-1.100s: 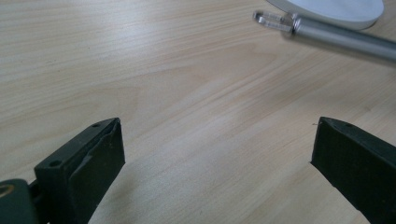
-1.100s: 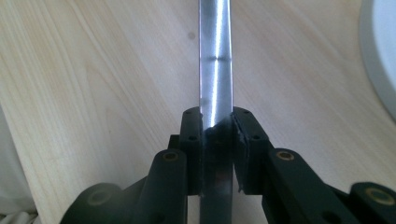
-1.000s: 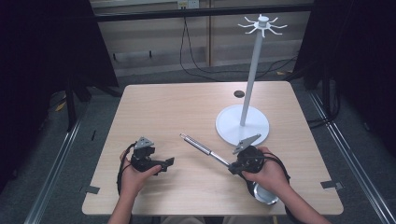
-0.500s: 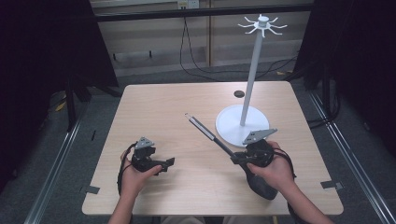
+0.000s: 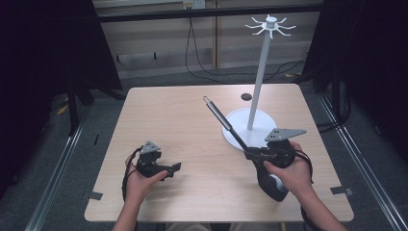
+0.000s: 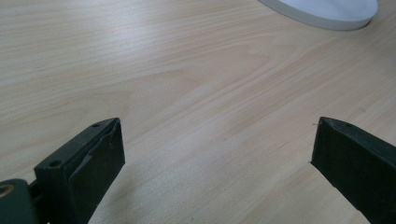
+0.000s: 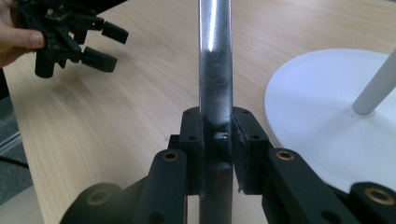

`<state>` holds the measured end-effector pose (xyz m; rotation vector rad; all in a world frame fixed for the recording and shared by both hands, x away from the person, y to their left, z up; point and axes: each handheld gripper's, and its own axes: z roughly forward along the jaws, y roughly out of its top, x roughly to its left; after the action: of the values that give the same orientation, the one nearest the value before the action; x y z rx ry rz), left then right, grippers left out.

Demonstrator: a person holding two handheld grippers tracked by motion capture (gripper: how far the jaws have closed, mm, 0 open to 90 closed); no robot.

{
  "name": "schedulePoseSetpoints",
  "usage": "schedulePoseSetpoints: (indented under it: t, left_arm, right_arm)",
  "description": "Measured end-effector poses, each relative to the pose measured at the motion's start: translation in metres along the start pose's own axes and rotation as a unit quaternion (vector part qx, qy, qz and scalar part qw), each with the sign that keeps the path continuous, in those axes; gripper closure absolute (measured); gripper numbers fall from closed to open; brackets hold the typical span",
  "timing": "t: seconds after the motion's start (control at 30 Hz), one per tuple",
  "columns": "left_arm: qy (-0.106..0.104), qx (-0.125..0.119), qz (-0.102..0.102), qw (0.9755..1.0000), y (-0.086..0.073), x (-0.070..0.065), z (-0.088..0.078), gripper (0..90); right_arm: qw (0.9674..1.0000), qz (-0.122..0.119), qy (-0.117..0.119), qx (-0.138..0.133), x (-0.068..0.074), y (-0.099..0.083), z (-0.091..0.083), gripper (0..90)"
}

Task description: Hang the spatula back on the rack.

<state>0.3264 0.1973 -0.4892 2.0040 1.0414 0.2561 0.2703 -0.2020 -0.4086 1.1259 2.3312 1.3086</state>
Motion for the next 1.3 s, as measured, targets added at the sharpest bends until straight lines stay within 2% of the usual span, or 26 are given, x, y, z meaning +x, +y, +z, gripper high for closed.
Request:
schedulePoseSetpoints:
  t: [0.13,0.43,0.83,1.3]
  left_arm:
    - [-0.003,-0.002,0.0,1.0,0.0,0.0,0.0,2.4]
    - [0.001,-0.004,0.0,1.0,0.001,0.0,-0.001,2.4]
    - [0.0,-0.004,0.001,1.0,0.001,-0.001,-0.001,2.4]
    - [-0.002,-0.002,0.004,1.0,0.001,-0.003,0.001,2.4]
  right_arm:
    - [0.9999,0.004,-0.005,-0.013,-0.002,0.001,-0.005,76.1]
    - [0.9987,0.015,0.001,-0.049,-0.003,0.008,-0.019,76.1]
    - [0.9959,0.024,-0.016,-0.086,-0.01,0.011,-0.038,76.1]
    - [0.9938,0.025,-0.025,-0.106,-0.013,0.016,-0.055,76.2]
